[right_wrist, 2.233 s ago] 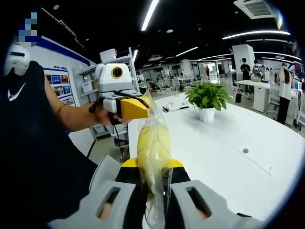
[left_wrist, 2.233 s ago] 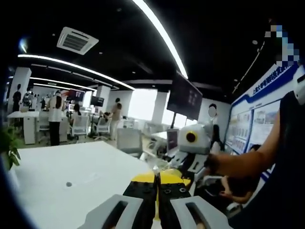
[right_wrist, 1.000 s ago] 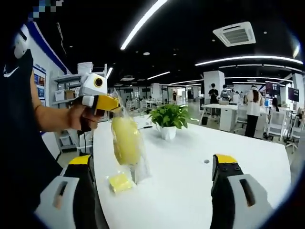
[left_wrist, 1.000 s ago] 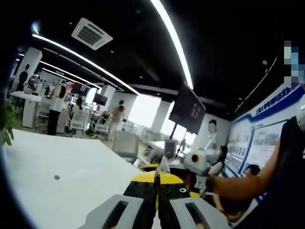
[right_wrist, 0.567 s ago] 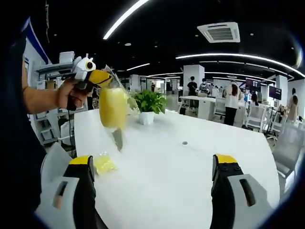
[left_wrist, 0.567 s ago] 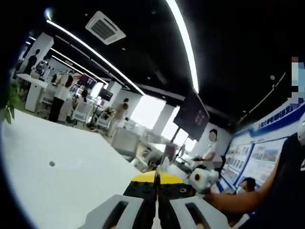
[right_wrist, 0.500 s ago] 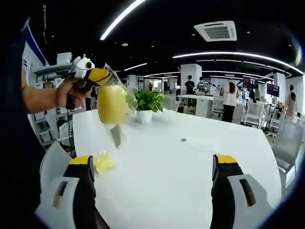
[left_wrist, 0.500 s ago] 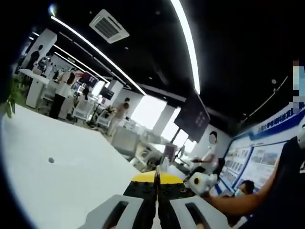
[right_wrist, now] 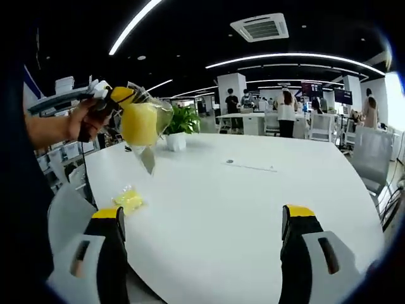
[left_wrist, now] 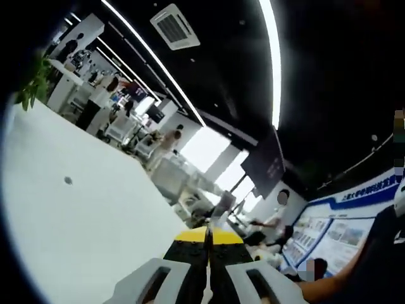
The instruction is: Compare the silicone blocks by pressing each to a similar depth, holding the contact briefly, and releasing to observe deformation and rebound differences across the visible hardness samples.
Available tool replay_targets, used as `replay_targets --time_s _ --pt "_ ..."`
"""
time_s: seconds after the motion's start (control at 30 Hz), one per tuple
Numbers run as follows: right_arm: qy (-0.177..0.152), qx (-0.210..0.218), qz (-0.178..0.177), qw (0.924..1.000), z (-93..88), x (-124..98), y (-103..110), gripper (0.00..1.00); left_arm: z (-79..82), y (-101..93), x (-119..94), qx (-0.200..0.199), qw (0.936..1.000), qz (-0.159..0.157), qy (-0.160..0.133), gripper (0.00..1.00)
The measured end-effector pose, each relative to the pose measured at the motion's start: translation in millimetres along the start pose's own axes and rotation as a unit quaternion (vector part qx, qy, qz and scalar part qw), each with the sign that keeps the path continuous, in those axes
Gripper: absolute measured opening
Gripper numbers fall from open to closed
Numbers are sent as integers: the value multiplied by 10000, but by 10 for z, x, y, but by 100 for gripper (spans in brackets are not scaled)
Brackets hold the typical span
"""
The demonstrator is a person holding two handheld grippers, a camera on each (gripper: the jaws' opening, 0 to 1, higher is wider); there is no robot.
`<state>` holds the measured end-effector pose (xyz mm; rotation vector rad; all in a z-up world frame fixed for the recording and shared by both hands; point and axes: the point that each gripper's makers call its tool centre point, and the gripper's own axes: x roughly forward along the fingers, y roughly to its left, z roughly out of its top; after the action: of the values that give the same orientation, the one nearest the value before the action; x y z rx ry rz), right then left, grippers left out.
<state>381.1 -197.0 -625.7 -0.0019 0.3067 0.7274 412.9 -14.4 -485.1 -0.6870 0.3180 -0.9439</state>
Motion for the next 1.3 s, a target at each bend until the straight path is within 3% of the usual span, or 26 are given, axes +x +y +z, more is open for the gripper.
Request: replay_targets --time_s 0.07,0.43,0.77,1.17,1.3 --pt "46 4 -30 10000 -26 -11 7 96 -70 52 -21 -270 9996 16 -53 0" --pt "202 83 -36 9998 -202 -63 63 96 -413 334 -99 -811 9965 200 -65 0" --pt "335 32 15 9994 -293 -99 135 96 -846 700 -175 -993 9929 605 230 0" --pt "451 96 1 9989 -402 -136 171 96 -1126 1029 -238 -1550 9839 867 204 0" --pt "459 112 -17 9989 -414 -138 155 96 -1218 1157 -253 -1903 9771 940 161 0"
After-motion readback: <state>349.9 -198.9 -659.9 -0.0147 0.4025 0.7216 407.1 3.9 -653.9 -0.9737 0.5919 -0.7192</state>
